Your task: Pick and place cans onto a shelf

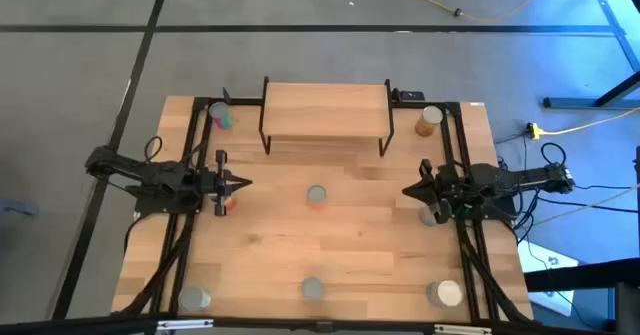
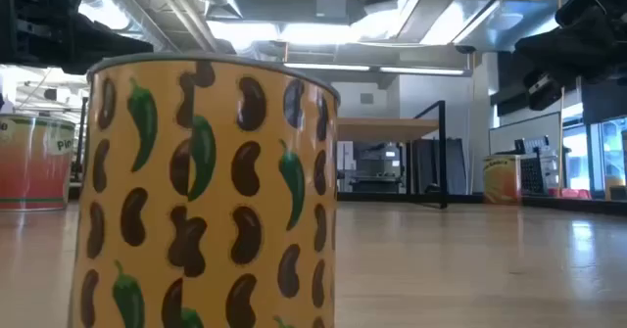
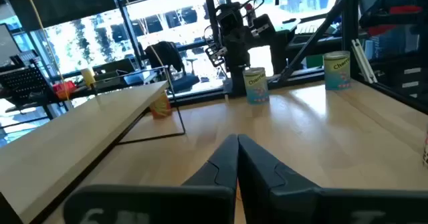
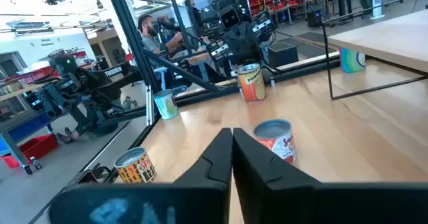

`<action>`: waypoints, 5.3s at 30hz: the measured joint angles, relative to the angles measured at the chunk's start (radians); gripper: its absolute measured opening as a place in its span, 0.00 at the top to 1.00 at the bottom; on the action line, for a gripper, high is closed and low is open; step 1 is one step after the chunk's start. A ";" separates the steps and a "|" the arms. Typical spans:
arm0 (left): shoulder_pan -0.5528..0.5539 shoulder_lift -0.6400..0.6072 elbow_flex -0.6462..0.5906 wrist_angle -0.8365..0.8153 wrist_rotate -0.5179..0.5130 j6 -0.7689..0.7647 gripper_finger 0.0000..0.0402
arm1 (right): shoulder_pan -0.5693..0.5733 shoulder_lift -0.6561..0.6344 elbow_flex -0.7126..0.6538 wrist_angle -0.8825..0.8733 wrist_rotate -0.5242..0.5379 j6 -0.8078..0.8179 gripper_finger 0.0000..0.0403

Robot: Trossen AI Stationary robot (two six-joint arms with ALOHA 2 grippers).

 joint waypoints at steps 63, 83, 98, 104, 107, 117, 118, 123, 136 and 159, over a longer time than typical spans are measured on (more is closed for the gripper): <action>0.000 0.000 0.000 0.000 0.000 0.001 1.00 | 0.000 0.009 0.221 -0.161 0.142 -0.256 0.96; 0.000 0.000 0.019 0.134 -0.138 -0.058 1.00 | -0.018 0.695 1.019 -1.139 0.438 0.446 0.96; 0.000 0.000 0.044 0.134 -0.231 -0.112 1.00 | -0.088 0.831 1.148 -1.133 0.307 0.447 0.96; 0.000 0.000 0.044 0.134 -0.229 -0.111 1.00 | -0.088 0.842 1.148 -1.080 0.327 0.411 0.96; 0.000 0.000 0.044 0.134 -0.229 -0.111 1.00 | -0.088 0.850 1.148 -1.085 0.335 0.444 0.95; 0.000 0.000 0.044 0.134 -0.228 -0.111 1.00 | -0.088 0.877 1.147 -1.117 0.115 0.331 0.78; 0.000 0.000 0.044 0.134 -0.228 -0.111 1.00 | -0.088 0.880 1.147 -1.131 0.073 0.300 0.77; 0.000 0.000 0.044 0.134 -0.229 -0.111 1.00 | -0.082 0.902 1.146 -1.235 -0.075 0.187 0.76; 0.000 0.000 0.044 0.134 -0.229 -0.112 1.00 | -0.057 1.037 1.146 -1.509 -0.220 0.008 0.76; 0.000 0.000 0.045 0.106 -0.229 -0.137 1.00 | 0.053 1.118 0.951 -1.385 -0.279 0.265 0.76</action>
